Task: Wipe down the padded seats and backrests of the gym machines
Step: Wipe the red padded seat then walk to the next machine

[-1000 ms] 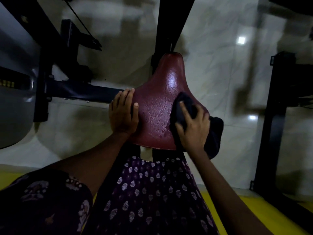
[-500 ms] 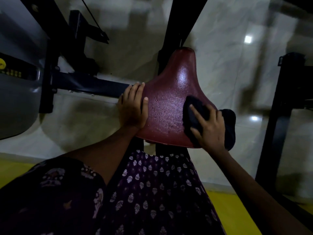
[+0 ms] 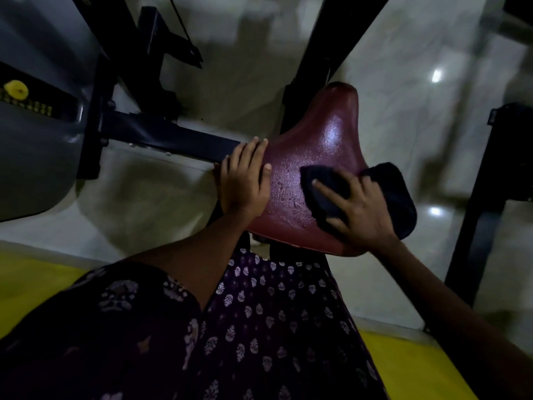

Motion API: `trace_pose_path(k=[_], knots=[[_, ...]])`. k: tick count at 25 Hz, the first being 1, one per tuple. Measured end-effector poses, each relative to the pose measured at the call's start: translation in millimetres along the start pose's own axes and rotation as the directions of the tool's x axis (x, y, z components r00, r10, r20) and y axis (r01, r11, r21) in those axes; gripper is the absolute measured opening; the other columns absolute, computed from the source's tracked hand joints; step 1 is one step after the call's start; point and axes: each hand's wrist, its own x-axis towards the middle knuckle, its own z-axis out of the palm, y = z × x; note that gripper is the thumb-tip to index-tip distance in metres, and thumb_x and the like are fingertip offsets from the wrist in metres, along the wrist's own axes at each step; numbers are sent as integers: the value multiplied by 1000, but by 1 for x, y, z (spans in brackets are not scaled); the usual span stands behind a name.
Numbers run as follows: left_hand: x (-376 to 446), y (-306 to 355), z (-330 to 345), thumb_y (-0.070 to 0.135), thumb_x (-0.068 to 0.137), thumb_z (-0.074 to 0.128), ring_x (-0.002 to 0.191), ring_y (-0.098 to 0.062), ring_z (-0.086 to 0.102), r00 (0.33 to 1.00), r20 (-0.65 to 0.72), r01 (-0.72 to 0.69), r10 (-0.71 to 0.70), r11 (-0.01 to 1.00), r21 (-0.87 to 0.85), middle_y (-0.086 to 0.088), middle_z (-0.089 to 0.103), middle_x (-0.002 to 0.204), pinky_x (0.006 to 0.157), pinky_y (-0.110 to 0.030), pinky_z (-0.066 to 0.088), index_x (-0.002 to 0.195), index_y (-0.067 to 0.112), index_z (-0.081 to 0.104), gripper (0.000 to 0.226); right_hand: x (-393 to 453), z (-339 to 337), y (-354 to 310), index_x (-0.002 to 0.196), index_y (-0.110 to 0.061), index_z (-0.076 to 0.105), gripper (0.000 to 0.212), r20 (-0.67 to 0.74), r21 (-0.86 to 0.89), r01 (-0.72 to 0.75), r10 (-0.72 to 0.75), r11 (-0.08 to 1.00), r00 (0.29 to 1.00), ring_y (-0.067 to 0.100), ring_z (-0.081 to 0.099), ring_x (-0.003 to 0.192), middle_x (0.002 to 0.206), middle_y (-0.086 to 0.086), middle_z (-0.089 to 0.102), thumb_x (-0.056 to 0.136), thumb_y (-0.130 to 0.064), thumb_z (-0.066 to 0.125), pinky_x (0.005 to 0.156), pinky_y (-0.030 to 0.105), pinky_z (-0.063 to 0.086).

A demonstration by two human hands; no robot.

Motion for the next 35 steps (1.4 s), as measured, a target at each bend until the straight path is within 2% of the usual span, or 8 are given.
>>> trace_pose_path(k=[3,5,11,16,21,26,31,35], knots=[[-1,-1,1,34,95,31,128,-27,44,1000,25,11,-11,1000,-5,-6,52,138,100,-54,39,135,14,50,49,53,-7,7,141,-26,43,63,-64,69,-399,403,914,913,38,45,99,132,24,45,81,-43,49,78,44,42],[-2,-1,3,35,95,31,129,-26,43,999,26,28,-28,1000,2,-5,51,139,101,-54,37,136,15,50,50,73,-5,-11,140,-25,45,63,-95,35,-467,468,883,878,37,42,102,133,23,45,80,-43,48,79,43,41],[2,-1,0,44,94,25,136,-24,36,993,100,72,-69,997,-30,-2,44,145,109,-51,27,140,19,44,56,45,-8,7,142,-31,37,63,31,-44,72,-70,996,997,30,37,93,134,17,37,83,-54,40,74,41,41],[4,-5,-4,48,91,28,131,-24,39,986,162,53,-39,995,-79,-3,46,142,106,-47,31,140,20,44,59,77,-8,-36,140,-29,44,64,-44,4,-510,510,860,859,39,44,103,136,22,44,78,-46,44,81,44,39],[9,-49,-15,56,91,32,131,-23,40,940,337,188,-56,910,-371,-5,41,144,108,-36,32,144,24,37,63,62,-5,-44,140,-30,44,65,90,-80,87,-80,993,993,28,35,92,129,18,50,80,-53,40,73,38,34],[5,-43,-17,24,102,39,123,-3,38,906,405,370,-126,702,-609,4,41,135,97,-3,28,141,18,41,39,78,-1,-81,138,-32,47,65,-28,-33,-512,511,858,859,34,44,100,134,17,47,76,-51,41,80,42,40],[15,-60,-11,19,99,46,127,-14,47,839,523,535,-151,406,-740,-3,53,137,113,-33,31,127,23,57,31,55,9,-126,138,-29,47,65,56,-100,-24,30,995,998,30,38,95,132,13,51,78,-53,41,74,39,30],[13,-57,-9,32,98,44,128,-15,46,836,492,541,-243,520,-661,2,54,134,113,-42,30,126,37,57,31,-16,9,-70,146,-32,30,68,119,-113,299,-286,947,951,31,40,94,136,11,40,84,-59,36,73,38,29]])
